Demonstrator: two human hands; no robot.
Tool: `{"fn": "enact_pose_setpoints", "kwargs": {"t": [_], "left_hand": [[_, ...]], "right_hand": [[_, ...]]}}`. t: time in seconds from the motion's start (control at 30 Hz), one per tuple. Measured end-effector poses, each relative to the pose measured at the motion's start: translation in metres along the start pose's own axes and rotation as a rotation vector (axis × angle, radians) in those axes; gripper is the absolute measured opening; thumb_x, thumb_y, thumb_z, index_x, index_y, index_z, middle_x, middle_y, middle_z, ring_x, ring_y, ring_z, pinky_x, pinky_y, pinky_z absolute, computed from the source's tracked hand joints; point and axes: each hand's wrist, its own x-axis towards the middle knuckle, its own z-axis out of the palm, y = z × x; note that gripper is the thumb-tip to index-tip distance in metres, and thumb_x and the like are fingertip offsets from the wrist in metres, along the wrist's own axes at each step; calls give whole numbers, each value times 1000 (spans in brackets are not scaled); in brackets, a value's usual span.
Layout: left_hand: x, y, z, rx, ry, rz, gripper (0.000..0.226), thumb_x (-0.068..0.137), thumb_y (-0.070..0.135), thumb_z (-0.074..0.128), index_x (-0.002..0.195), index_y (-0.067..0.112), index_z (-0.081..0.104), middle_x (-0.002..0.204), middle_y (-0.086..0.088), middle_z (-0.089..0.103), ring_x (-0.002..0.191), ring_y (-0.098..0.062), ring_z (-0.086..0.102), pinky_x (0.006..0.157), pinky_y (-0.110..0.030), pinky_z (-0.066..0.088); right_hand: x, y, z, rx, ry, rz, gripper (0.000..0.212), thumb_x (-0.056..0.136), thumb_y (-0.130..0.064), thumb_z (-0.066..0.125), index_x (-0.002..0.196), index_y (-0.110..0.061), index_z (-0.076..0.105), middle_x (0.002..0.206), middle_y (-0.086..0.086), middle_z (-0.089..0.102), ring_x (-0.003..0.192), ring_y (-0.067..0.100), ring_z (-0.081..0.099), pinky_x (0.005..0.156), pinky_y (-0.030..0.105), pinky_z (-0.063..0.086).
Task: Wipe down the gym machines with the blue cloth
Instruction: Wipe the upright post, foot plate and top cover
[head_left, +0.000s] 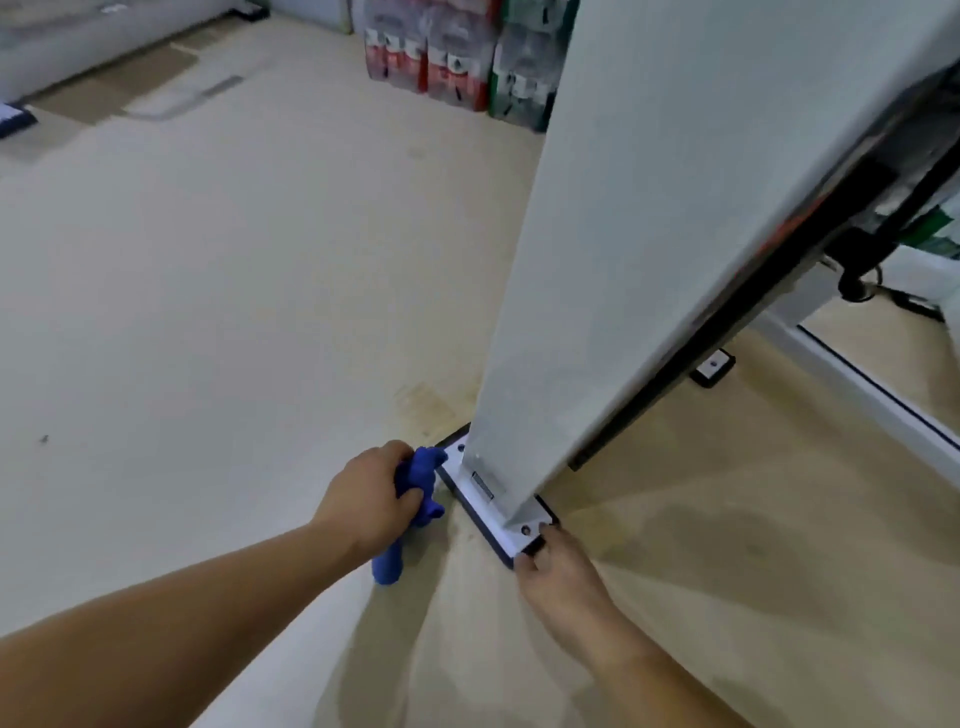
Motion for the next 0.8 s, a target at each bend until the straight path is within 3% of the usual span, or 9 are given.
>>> {"fn": "enact_pose_setpoints", "kwargs": {"t": [0.1,0.17,0.27,0.33,0.4,0.5,0.67,0.73,0.8], "left_hand": [[21,-11,23,-139,136,-3,41,88,26,63,128,28,55,115,4,61,95,-20,61,78,-32,48],[44,-13,27,-149,167,42,39,92,30,64,130,27,55,118,3,56,99,-22,60,83,-32,46],[69,-16,42,-5,28,126,23,99,34,56,120,25,61,121,0,50,104,-25,59,86,-32,45],[73,-18,62,174,-75,184,33,104,38,44,132,23,54,137,-4,45,118,-28,49,97,-36,45],[67,-20,79,276,-35,197,45,107,39,34,147,21,39,146,-5,36,127,-28,38,102,-38,45],[50,-26,98,267,92,223,42,106,34,35,143,15,43,148,-6,34,124,-28,39,91,-36,51],[57,-69,91,350,125,622,19,90,27,68,103,14,66,115,-8,58,88,-30,60,52,-35,54],[73,-69,80,349,156,618,19,94,32,62,100,14,66,110,-7,56,83,-30,58,53,-38,54],[71,-57,85,283,182,450,29,100,37,48,109,14,63,113,-8,51,85,-28,51,63,-41,54]], "right_hand": [[9,7,11,-91,-25,-62,43,101,-31,50,144,-25,47,143,-3,49,123,15,54,98,27,44],[15,10,13,-306,-9,-118,47,102,-32,47,149,-24,42,149,-3,40,133,14,46,101,27,40],[20,17,13,-527,17,-203,45,98,-34,46,142,-28,48,148,-6,34,130,12,46,97,27,46],[24,24,10,-594,20,-235,44,95,-32,46,138,-29,51,143,-8,36,124,12,48,89,29,50],[29,27,7,-606,31,-236,41,95,-32,45,135,-30,55,141,-12,36,119,10,52,86,28,51],[32,31,10,-555,80,-251,31,96,-32,47,122,-29,64,134,-14,44,104,10,60,84,27,52],[32,38,19,-516,147,-293,32,93,-31,54,122,-27,67,138,-16,44,103,9,62,85,23,51],[33,36,20,-525,149,-282,33,92,-33,53,120,-26,69,136,-13,47,103,10,62,86,24,52],[33,32,20,-544,160,-268,37,90,-38,49,117,-25,71,132,-12,49,100,12,63,84,28,54]]}}
